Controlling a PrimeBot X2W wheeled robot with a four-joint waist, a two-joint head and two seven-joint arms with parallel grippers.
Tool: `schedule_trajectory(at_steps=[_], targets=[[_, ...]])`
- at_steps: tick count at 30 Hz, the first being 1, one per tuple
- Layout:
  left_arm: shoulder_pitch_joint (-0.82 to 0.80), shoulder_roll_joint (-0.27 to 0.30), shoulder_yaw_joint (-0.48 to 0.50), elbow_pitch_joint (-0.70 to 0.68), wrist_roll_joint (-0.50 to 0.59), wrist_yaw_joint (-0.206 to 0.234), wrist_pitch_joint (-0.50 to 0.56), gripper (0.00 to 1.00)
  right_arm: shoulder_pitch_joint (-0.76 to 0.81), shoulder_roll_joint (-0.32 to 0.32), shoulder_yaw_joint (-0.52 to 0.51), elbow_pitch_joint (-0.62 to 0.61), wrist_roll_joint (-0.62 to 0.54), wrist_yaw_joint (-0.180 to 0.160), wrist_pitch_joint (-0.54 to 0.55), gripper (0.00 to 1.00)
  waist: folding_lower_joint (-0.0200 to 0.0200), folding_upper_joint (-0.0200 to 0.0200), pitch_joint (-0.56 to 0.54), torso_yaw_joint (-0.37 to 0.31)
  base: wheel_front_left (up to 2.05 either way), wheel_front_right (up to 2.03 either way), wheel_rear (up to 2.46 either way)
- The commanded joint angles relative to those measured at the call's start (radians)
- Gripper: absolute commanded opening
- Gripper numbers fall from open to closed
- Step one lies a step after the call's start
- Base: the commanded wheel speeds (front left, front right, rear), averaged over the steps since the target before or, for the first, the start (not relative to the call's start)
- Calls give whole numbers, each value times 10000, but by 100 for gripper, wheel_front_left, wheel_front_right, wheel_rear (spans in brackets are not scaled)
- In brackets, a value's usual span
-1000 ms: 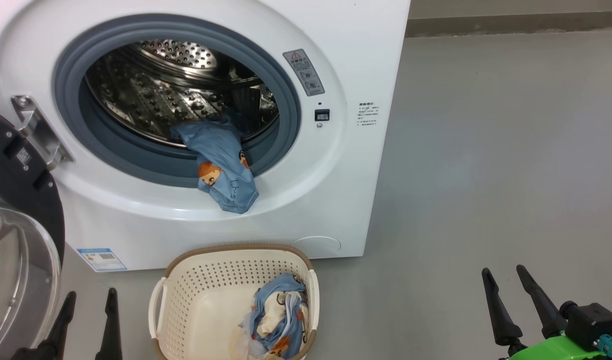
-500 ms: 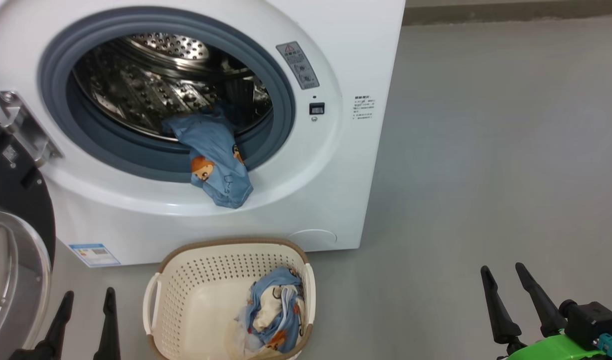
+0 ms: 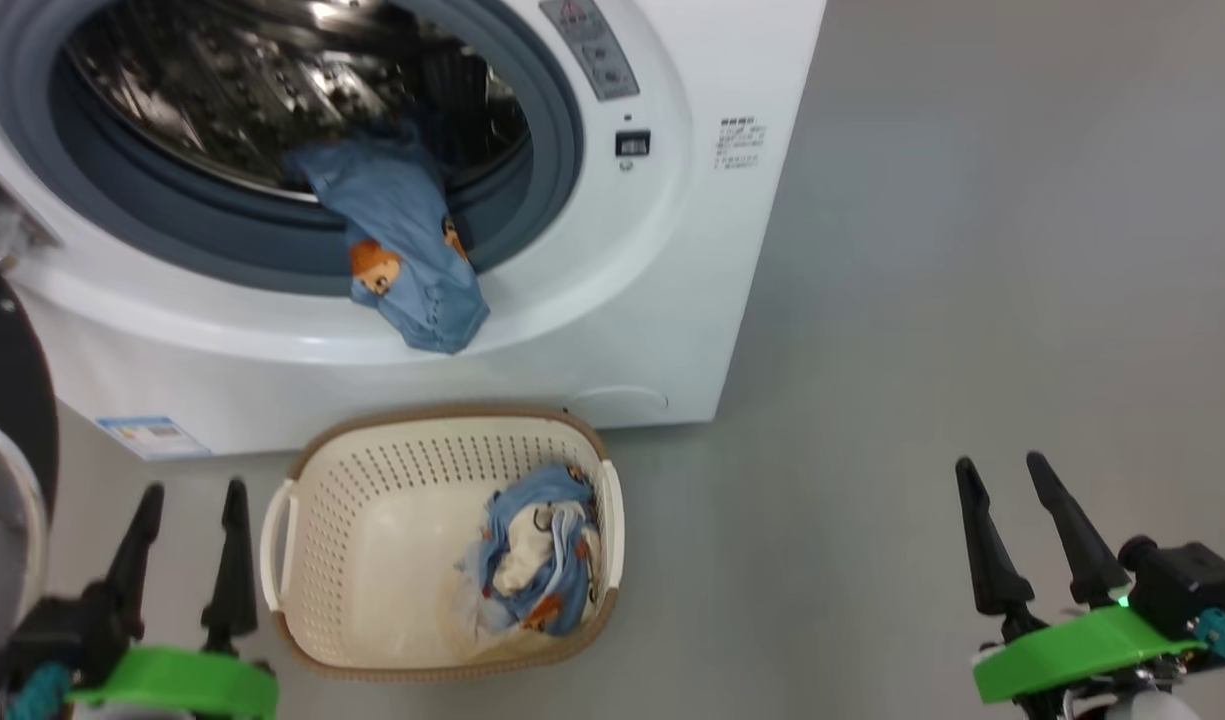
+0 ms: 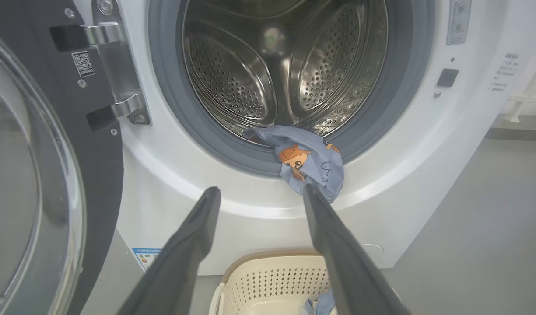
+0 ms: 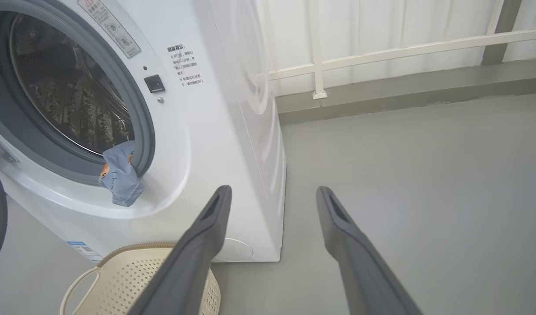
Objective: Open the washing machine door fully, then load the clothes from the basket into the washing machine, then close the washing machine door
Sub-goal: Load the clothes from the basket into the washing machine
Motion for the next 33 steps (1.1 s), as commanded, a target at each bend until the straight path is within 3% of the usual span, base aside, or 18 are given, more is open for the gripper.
schedule_trajectory(at_steps=[1,17,33], targets=[[-624,325,218,-25,-95,6,-63,100,-369,-36,185,-255,-101,56,-82,100,-1,0,733,-73,0,0,0],[-4281,1148,-760,2201,-449,6,-63,100,-1967,613,334,-374,-199,56,-82,100,-1,0,3153,-804,0,0,0],[-6451,1940,-2038,4215,-963,6,-63,100,-2468,884,566,-578,-127,56,-82,100,-1,0,4257,-1843,0,0,0]])
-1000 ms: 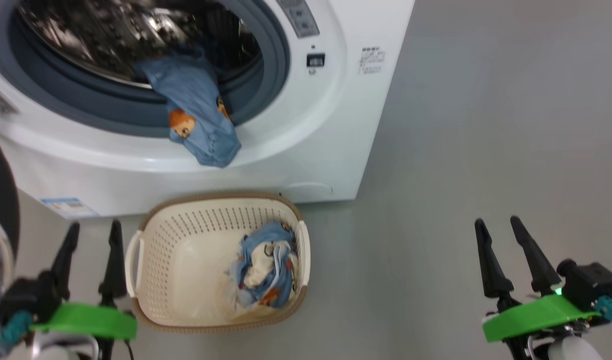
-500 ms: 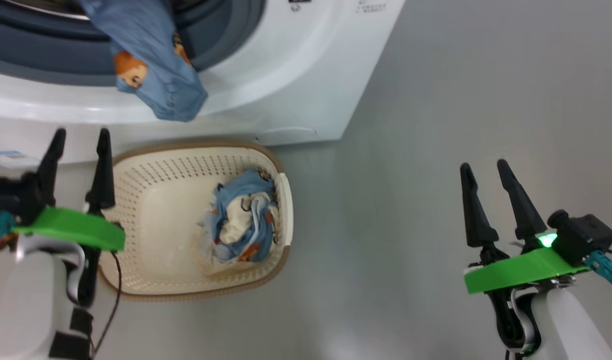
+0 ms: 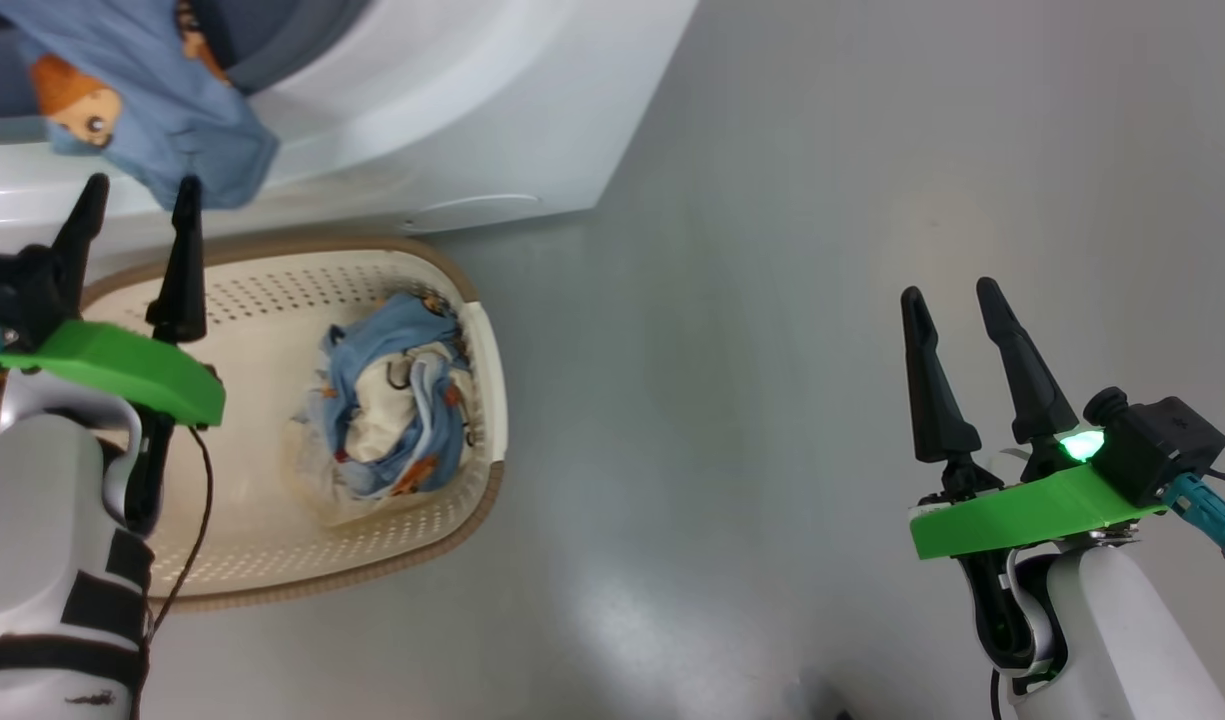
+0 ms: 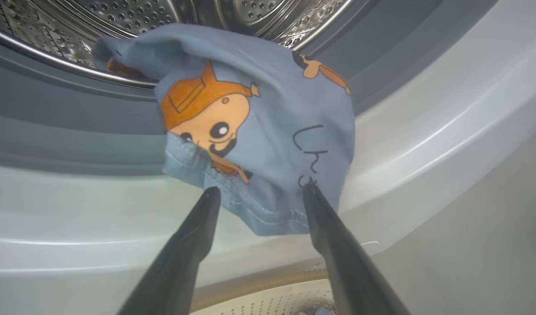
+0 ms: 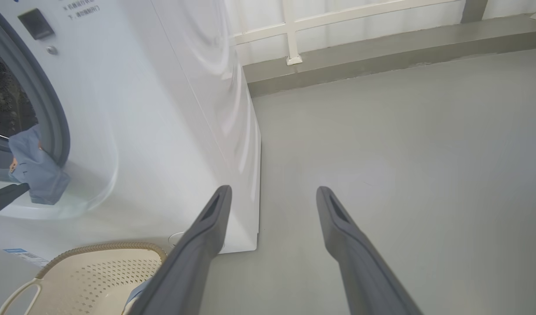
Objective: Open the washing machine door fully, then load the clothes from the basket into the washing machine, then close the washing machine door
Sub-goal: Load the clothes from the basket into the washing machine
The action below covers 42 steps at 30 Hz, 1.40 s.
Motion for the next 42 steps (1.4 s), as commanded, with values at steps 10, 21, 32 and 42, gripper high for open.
schedule_trajectory(at_steps=[10,21,32,42], targets=[[-747,458,-358,440,-414,6,-63,100,-2,24,444,-247,302,56,-80,100,-1,0,221,-574,0,0,0],[-847,336,-289,575,-538,6,-63,0,67,25,551,-250,377,56,-80,100,-1,0,29,-619,0,0,0],[-101,227,354,-796,-224,6,-63,0,323,25,479,-221,515,56,-80,100,-1,0,-436,-179,0,0,0],[-1254,565,297,-914,287,6,-63,0,180,26,690,-212,692,56,-80,100,-1,0,-338,-26,0,0,0]])
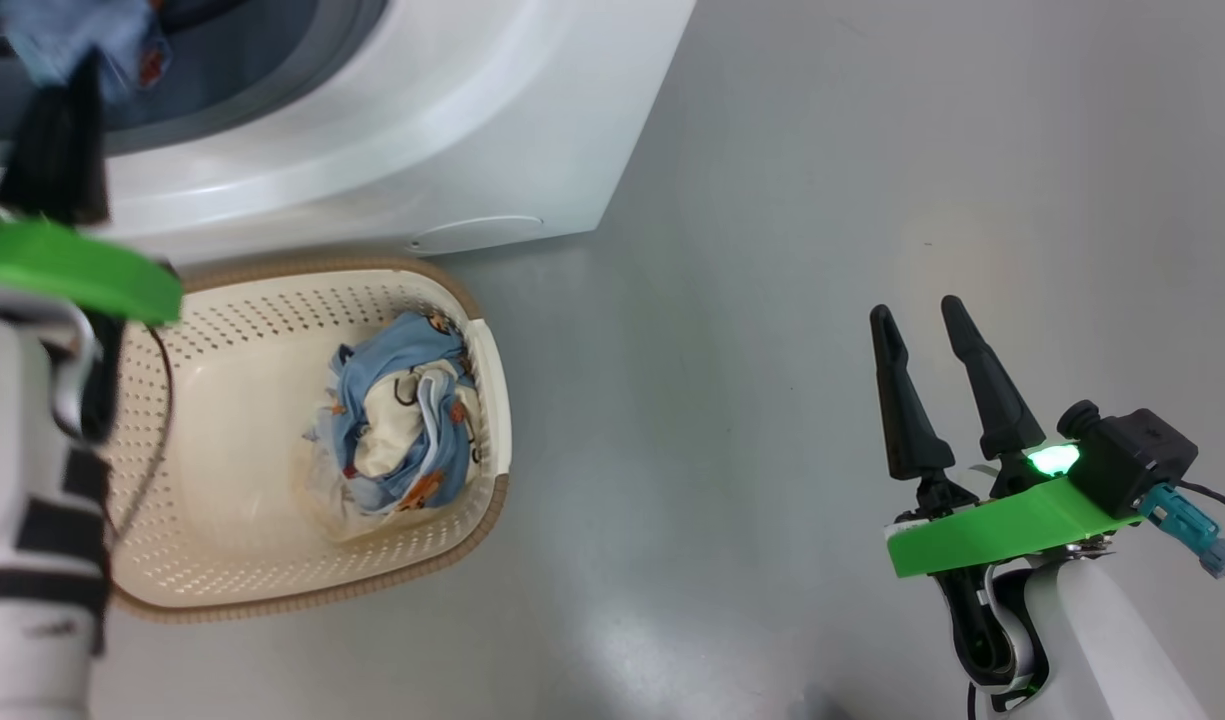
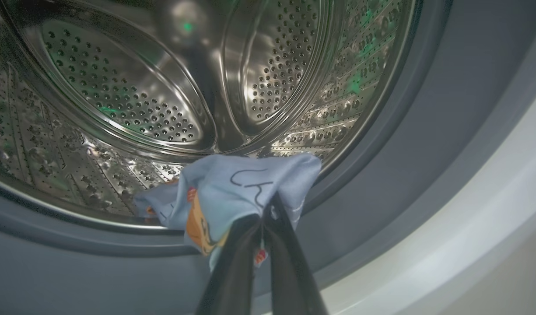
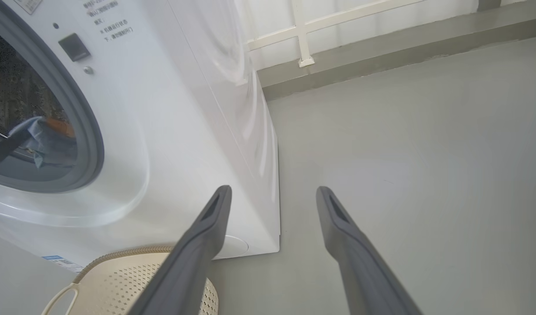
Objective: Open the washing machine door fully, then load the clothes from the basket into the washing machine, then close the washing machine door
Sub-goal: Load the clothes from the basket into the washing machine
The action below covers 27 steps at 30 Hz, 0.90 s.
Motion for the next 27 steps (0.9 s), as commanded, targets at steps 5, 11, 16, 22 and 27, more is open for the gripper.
schedule_trajectory(at_steps=[5,11,16,22,27], targets=[[-1548,740,54,1230,38,6,90,0,17,-40,199,-197,279,56,-80,100,0,0,145,-262,0,0,0],[-3213,970,-63,2791,163,106,401,0,124,-39,464,-191,383,56,-80,100,0,0,335,-588,0,0,0],[-4609,1339,-192,3454,453,317,65,0,36,-39,592,-295,540,56,-80,100,0,0,710,-951,0,0,0],[-4927,1530,-255,3652,671,520,-53,0,-40,-39,671,-369,612,56,-80,100,0,0,970,-1176,0,0,0],[-5113,1659,-532,4536,924,578,-59,0,-50,-39,755,-463,697,56,-80,100,0,0,1157,-1311,0,0,0]])
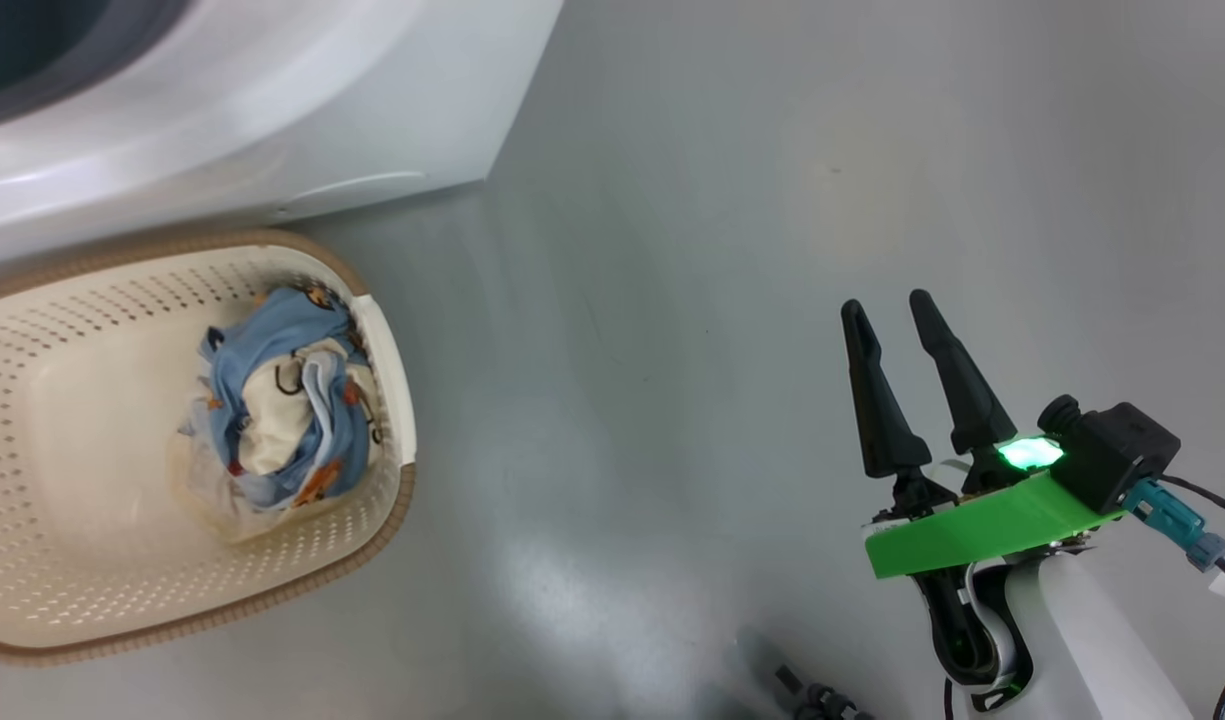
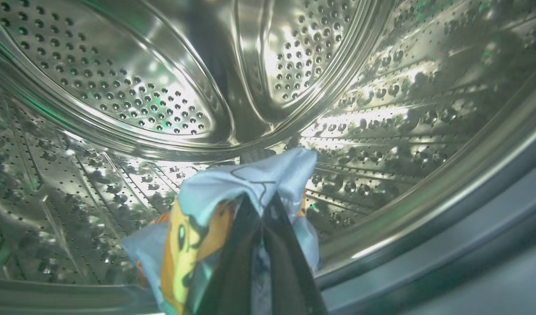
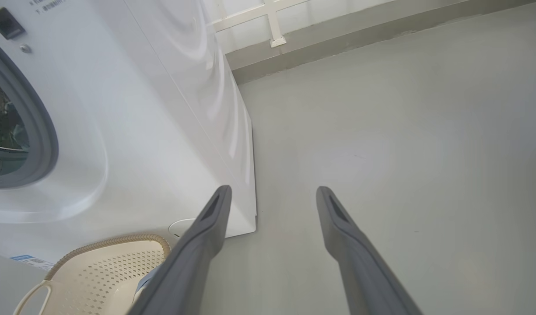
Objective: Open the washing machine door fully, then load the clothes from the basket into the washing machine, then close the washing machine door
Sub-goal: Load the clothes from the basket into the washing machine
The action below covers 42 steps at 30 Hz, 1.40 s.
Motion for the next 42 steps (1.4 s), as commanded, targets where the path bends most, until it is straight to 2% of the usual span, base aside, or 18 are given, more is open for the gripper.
schedule_trajectory(at_steps=[1,5,10,14,15,16,17,34,38,42], targets=[[-295,526,27,-122,141,46,-47,0,37,-59,231,-261,104,56,-80,100,-1,-1,108,-76,0,0,0],[-712,544,-226,498,296,22,278,0,5,-59,289,-275,193,56,-80,100,-1,-1,194,-88,0,0,0],[-991,609,-403,975,306,-22,1188,0,-98,-58,358,-239,313,56,-80,100,-1,-1,230,-90,0,0,0],[-931,607,-430,1097,192,-106,1669,47,-138,-58,351,-204,325,56,-80,100,-1,-1,165,-75,0,0,0],[-934,586,-442,1106,171,-122,1634,61,-144,-58,328,-197,317,56,-80,100,-1,-1,145,-56,0,0,0],[-925,546,-448,1114,138,-145,1591,84,-151,-58,303,-189,301,56,-80,100,-1,-1,123,-32,0,0,0],[-913,511,-461,1120,113,-171,1513,100,-158,-58,284,-186,274,56,-80,100,-1,-1,98,-7,0,0,0],[368,-339,-210,959,-907,-484,20,100,-21,-58,-42,-10,-233,56,-80,100,-1,-1,-1102,642,0,0,0],[825,-441,-140,609,-1086,-502,-39,100,41,-58,-124,40,-347,56,-80,100,-1,-1,-1373,781,0,0,0],[1751,-459,92,-691,-1223,-511,-48,100,95,-58,-217,157,-581,56,-80,100,-1,-1,-1746,962,0,0,0]])
